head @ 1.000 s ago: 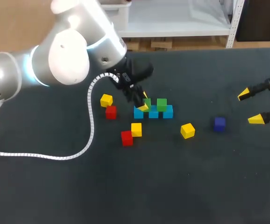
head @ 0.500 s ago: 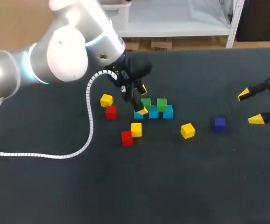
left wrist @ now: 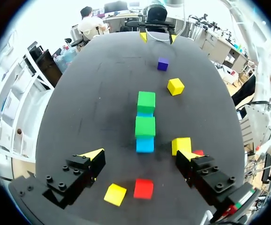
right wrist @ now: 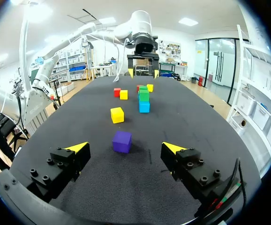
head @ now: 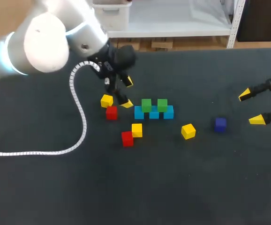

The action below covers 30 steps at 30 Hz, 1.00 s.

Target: Place the blue cubes, place green cubes on the blue cubes, place the yellow cubes on the green cubes, then place the red cubes on the yellow cubes, and place purple cube on the red cubes.

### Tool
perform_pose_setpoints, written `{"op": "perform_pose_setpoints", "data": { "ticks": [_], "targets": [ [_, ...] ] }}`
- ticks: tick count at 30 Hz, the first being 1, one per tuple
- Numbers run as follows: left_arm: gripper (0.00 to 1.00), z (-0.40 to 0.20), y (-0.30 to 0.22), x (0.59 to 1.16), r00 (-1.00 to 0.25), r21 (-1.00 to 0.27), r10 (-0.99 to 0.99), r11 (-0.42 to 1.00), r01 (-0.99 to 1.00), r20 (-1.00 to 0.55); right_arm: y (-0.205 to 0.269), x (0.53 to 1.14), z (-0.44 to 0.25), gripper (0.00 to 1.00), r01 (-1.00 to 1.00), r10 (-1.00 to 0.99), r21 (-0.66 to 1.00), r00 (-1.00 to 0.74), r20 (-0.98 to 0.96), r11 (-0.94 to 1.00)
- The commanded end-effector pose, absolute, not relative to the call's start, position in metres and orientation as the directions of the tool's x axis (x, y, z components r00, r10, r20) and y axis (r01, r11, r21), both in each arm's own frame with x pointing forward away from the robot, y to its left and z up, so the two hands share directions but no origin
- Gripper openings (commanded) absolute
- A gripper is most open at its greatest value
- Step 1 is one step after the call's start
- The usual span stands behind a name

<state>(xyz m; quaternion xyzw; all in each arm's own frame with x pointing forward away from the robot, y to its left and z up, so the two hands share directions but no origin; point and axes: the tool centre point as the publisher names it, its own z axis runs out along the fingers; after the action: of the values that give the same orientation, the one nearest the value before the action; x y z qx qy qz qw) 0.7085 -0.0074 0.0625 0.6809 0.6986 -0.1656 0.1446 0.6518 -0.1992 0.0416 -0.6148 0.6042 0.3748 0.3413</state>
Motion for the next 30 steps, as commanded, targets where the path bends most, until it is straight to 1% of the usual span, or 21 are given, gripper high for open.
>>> {"op": "perform_pose_setpoints", "data": {
  "ticks": [1,9,14,20,27,28,30],
  "targets": [
    [1.00,0.069,0.009,0.698,-0.029,-0.025,0.900,0.020,0.999,-0.434,-0.199,0.652,0.041,1.00,-0.999,-0.486,0.033,-0.010,-0.874,-0.037],
    [1.00,0.071,0.031,0.681,-0.051,-0.037,0.895,0.039,0.999,-0.443,-0.199,0.652,0.041,1.00,-0.999,-0.486,0.033,-0.010,-0.874,-0.037],
    [1.00,0.067,0.036,0.669,-0.064,-0.040,0.883,0.052,0.998,-0.465,-0.199,0.652,0.041,1.00,-0.999,-0.486,0.033,-0.010,-0.874,-0.037],
    [1.00,0.068,0.030,0.652,-0.059,-0.034,0.880,0.049,0.998,-0.471,-0.199,0.652,0.041,1.00,-0.999,-0.486,0.033,-0.010,-0.874,-0.037],
    [1.00,0.067,0.011,0.622,-0.083,-0.064,0.873,0.060,0.996,-0.481,-0.199,0.652,0.041,1.00,-0.999,-0.486,0.033,-0.010,-0.874,-0.037],
    [0.95,0.067,0.008,0.618,-0.083,-0.061,0.875,0.061,0.996,-0.476,-0.199,0.652,0.041,1.00,-0.999,-0.486,0.033,-0.010,-0.874,-0.037],
    [0.92,0.068,0.002,0.613,-0.100,-0.070,0.870,0.075,0.995,-0.483,-0.199,0.652,0.041,1.00,-0.999,-0.486,0.033,-0.010,-0.874,-0.037]
  ]
}}
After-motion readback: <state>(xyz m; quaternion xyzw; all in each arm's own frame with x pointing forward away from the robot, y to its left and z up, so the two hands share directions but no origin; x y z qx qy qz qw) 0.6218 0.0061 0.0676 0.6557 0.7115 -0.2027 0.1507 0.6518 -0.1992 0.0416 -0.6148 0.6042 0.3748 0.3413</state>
